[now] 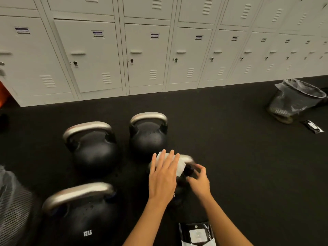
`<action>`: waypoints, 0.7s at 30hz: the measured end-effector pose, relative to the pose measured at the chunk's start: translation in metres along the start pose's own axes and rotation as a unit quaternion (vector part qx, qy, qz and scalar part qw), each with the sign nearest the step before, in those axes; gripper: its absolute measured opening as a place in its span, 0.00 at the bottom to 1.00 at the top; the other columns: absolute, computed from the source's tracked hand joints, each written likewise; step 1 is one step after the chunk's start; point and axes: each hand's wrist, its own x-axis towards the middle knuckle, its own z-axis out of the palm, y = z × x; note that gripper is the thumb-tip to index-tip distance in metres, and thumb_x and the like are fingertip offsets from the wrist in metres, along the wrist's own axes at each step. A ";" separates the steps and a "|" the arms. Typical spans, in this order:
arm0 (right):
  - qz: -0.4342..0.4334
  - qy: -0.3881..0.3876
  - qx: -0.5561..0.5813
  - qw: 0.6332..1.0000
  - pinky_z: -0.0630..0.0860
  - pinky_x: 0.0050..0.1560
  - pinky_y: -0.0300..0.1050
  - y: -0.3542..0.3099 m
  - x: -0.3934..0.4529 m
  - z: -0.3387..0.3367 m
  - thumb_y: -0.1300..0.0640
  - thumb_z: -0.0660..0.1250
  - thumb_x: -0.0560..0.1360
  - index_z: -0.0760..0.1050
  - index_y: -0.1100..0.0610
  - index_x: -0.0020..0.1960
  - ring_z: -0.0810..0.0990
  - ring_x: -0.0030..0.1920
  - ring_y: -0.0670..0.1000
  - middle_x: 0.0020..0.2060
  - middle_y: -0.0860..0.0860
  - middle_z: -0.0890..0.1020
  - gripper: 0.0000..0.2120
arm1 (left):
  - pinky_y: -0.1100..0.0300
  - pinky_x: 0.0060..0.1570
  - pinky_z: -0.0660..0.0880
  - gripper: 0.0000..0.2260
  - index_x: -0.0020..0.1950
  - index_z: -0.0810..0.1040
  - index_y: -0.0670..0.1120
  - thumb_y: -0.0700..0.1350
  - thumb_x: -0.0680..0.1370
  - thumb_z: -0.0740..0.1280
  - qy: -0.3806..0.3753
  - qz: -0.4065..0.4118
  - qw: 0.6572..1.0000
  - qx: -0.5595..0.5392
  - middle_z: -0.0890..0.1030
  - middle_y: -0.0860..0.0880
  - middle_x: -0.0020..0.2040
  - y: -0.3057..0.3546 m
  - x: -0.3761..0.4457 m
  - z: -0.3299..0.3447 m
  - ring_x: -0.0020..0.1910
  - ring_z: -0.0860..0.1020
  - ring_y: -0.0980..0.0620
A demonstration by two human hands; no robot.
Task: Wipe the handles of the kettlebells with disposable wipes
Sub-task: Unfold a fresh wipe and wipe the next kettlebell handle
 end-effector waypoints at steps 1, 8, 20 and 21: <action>0.008 -0.025 -0.013 1.000 0.72 0.60 0.45 0.004 0.004 0.004 0.63 0.71 0.73 0.64 0.51 0.68 0.76 0.63 0.54 0.62 0.50 0.77 0.28 | 0.44 0.73 0.59 0.30 0.73 0.69 0.51 0.43 0.71 0.72 -0.002 0.003 1.000 0.018 0.73 0.47 0.71 -0.002 0.001 -0.001 0.73 0.67 0.44; -0.048 0.008 -0.061 0.997 0.77 0.49 0.45 0.014 0.022 0.014 0.53 0.69 0.76 0.70 0.52 0.60 0.82 0.52 0.51 0.48 0.45 0.80 0.14 | 0.42 0.74 0.55 0.34 0.78 0.56 0.49 0.44 0.75 0.68 -0.062 0.041 0.990 0.122 0.69 0.41 0.73 0.012 0.024 0.005 0.72 0.67 0.38; -0.008 -0.064 -0.018 0.998 0.72 0.55 0.42 0.033 0.036 0.014 0.41 0.67 0.74 0.71 0.46 0.63 0.78 0.57 0.48 0.54 0.45 0.81 0.20 | 0.46 0.67 0.64 0.21 0.73 0.64 0.53 0.47 0.80 0.55 -0.073 0.090 0.988 0.100 0.78 0.53 0.57 -0.015 0.036 -0.012 0.53 0.77 0.51; 0.010 -0.078 0.028 0.996 0.70 0.56 0.41 0.033 0.034 0.018 0.42 0.67 0.75 0.69 0.45 0.64 0.77 0.58 0.48 0.56 0.45 0.79 0.19 | 0.45 0.68 0.61 0.22 0.74 0.62 0.52 0.47 0.80 0.56 -0.098 0.089 0.985 0.113 0.77 0.52 0.60 -0.004 0.040 -0.012 0.57 0.76 0.50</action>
